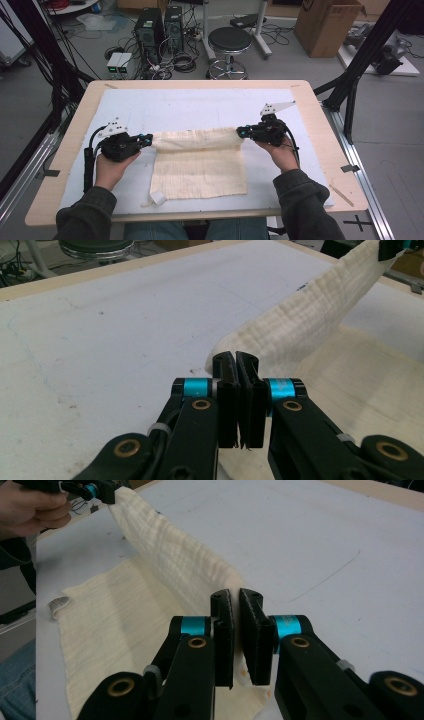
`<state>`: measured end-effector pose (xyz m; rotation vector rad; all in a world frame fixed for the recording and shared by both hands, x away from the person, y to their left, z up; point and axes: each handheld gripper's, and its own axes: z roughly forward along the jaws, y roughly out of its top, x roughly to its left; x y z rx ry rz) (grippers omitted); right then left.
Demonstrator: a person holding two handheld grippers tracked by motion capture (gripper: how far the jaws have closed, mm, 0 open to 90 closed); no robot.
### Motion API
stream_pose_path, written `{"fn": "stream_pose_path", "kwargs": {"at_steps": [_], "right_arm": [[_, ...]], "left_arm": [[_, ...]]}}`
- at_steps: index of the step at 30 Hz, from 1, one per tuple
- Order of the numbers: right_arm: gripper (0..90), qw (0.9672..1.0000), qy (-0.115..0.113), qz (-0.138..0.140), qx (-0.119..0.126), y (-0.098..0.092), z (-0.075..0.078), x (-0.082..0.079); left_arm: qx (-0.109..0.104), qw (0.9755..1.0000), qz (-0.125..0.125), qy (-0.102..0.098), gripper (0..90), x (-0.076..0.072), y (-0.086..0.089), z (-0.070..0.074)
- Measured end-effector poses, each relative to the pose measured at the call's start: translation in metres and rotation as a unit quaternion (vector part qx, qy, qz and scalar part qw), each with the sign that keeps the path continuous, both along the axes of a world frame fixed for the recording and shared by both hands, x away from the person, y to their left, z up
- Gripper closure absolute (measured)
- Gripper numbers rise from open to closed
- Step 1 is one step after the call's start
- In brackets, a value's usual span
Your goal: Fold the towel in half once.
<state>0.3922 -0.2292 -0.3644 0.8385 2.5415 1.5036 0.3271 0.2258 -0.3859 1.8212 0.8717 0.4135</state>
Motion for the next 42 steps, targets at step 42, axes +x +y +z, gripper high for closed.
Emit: {"fn": "stream_pose_path", "kwargs": {"at_steps": [42], "right_arm": [[84.1, 0.9993, 0.014, 0.031, -0.014, -0.006, -0.044, -0.063]], "left_arm": [[0.031, 0.997, -0.069, 0.015, 86.8, -0.066, -0.002, -0.036]]}}
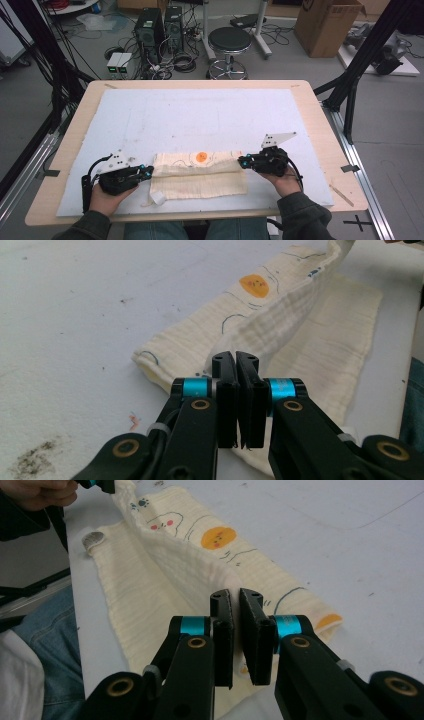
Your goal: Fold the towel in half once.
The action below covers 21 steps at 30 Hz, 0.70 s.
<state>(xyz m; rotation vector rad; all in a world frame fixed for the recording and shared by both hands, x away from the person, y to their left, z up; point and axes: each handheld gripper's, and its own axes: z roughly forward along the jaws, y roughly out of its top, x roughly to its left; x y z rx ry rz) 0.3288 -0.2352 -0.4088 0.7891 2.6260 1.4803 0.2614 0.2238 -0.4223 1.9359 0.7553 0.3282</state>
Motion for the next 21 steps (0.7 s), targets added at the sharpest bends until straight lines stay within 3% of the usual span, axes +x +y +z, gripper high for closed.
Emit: {"fn": "stream_pose_path", "kwargs": {"at_steps": [15, 18, 21], "right_arm": [[83.3, 0.9998, 0.013, 0.009, -0.008, 0.0, -0.011, -0.013], [81.2, 0.9998, 0.014, 0.012, -0.009, 0.0, -0.011, -0.017], [73.3, 0.9997, 0.014, 0.022, -0.002, -0.002, -0.01, -0.021]], "left_arm": [[0.007, 0.9997, -0.021, 0.011, 86.3, -0.012, 0.001, -0.005], [-0.002, 0.9994, -0.032, 0.014, 79.3, -0.014, 0.002, -0.004], [-0.019, 0.9991, -0.037, 0.008, 72.2, -0.017, 0.004, 0.0]]}}
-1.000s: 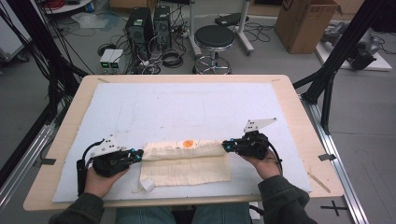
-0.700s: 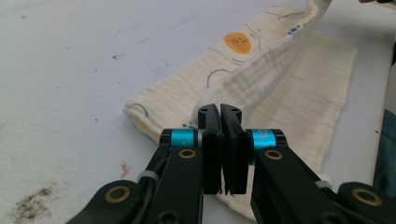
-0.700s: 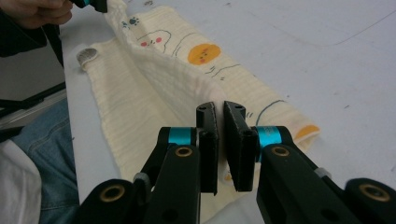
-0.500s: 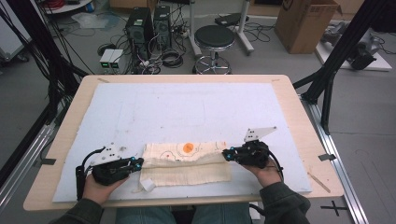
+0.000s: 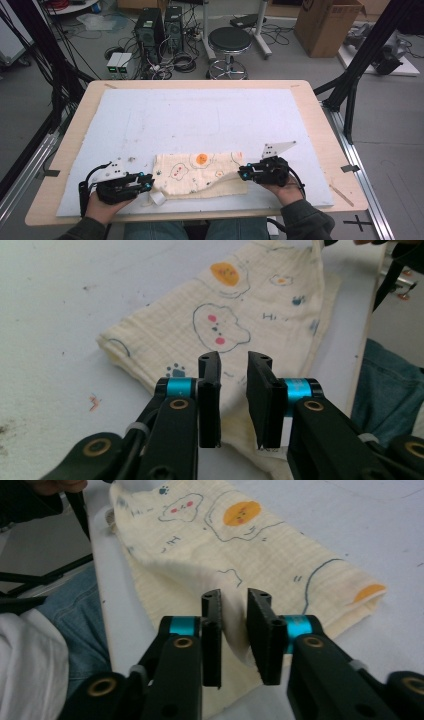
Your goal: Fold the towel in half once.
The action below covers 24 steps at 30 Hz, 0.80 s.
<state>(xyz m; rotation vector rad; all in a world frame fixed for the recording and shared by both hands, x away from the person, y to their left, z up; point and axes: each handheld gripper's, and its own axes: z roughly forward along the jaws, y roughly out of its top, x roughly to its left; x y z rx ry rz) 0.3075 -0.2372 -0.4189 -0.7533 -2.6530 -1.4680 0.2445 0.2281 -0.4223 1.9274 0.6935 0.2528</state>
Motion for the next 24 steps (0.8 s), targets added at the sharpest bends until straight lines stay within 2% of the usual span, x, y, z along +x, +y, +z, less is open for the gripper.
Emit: {"fn": "stream_pose_path", "kwargs": {"at_steps": [2, 3, 5, 8, 11, 15, 18, 24], "right_arm": [[71.7, 1.0, 0.0, 0.004, 0.008, -0.003, 0.003, -0.005], [70.5, 0.9999, -0.008, 0.004, 0.012, -0.005, 0.004, -0.006], [69.9, 0.9998, -0.005, 0.007, 0.017, -0.007, 0.005, -0.008], [69.6, 0.9999, -0.004, 0.015, 0.004, -0.004, 0.002, -0.008], [68.6, 0.9995, 0.006, 0.026, -0.017, 0.003, -0.006, -0.008], [69.1, 0.9983, 0.008, 0.046, -0.035, 0.008, -0.011, -0.008], [70.4, 0.9973, 0.017, 0.052, -0.049, 0.009, -0.016, -0.008], [73.5, 0.9961, 0.017, 0.062, -0.06, 0.009, -0.02, -0.01]], "left_arm": [[-0.012, 0.9999, 0.002, 0.0, 68.5, 0.0, 0.001, 0.002], [-0.013, 0.9999, 0.002, 0.001, 68.5, 0.001, 0.0, 0.002], [-0.005, 1.0, -0.001, 0.004, 68.5, 0.003, -0.003, 0.001], [0.008, 0.9999, -0.006, 0.012, 69.2, 0.005, -0.009, -0.003], [0.026, 0.9993, -0.018, 0.019, 69.7, 0.005, -0.014, -0.007], [0.04, 0.9982, -0.027, 0.034, 70.7, 0.004, -0.013, -0.013], [0.05, 0.9972, -0.033, 0.044, 72.6, 0.003, -0.012, -0.017], [0.069, 0.9941, -0.056, 0.062, 73.7, 0.001, -0.017, -0.022]]}}
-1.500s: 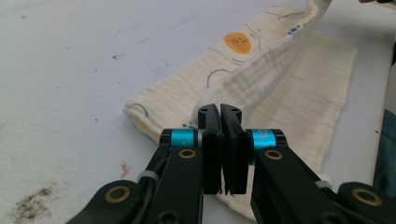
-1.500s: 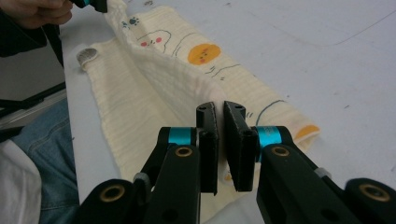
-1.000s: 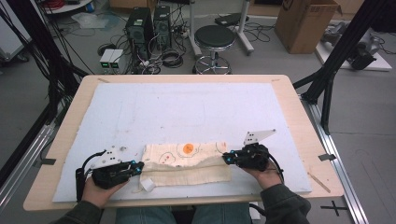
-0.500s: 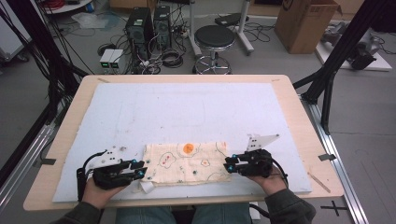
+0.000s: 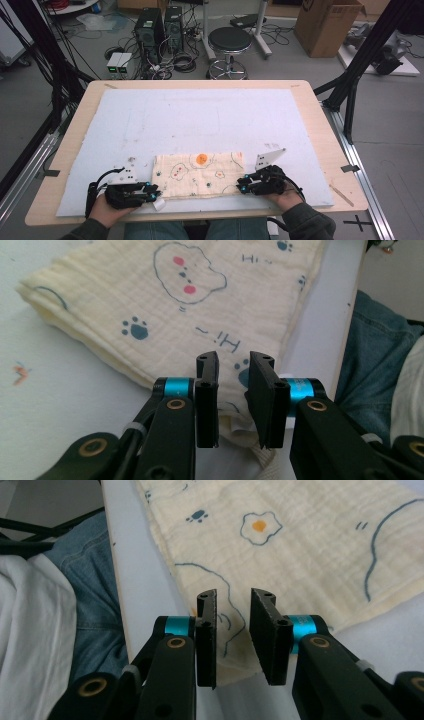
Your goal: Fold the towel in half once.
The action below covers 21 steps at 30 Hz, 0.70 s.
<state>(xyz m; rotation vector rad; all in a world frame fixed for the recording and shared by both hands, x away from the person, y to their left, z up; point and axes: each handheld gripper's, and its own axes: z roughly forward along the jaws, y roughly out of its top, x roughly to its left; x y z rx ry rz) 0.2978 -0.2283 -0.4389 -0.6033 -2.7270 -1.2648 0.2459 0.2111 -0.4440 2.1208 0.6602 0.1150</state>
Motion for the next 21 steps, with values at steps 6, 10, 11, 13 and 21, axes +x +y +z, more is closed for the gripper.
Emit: {"fn": "stream_pose_path", "kwargs": {"at_steps": [6, 10, 11, 13, 21], "right_arm": [[74.0, 0.9999, 0.006, 0.005, -0.01, 0.0, -0.002, -0.005], [71.5, 1.0, 0.003, 0.003, -0.004, 0.0, 0.0, -0.005], [71.1, 1.0, 0.002, 0.004, 0.001, 0.0, 0.001, -0.004], [68.9, 0.9999, -0.004, -0.006, 0.013, -0.001, 0.007, -0.003], [65.8, 0.9983, -0.02, -0.042, 0.034, -0.007, 0.021, 0.014]], "left_arm": [[-0.002, 1.0, -0.001, 0.004, 73.4, -0.001, 0.001, 0.0], [-0.021, 0.9998, 0.003, -0.001, 70.5, 0.0, 0.004, 0.005], [-0.026, 0.9996, 0.007, -0.004, 69.5, 0.001, 0.005, 0.007], [-0.033, 0.9993, 0.014, -0.007, 67.8, 0.003, 0.005, 0.009], [-0.054, 0.997, 0.051, -0.018, 61.2, 0.02, 0.008, 0.02]]}}
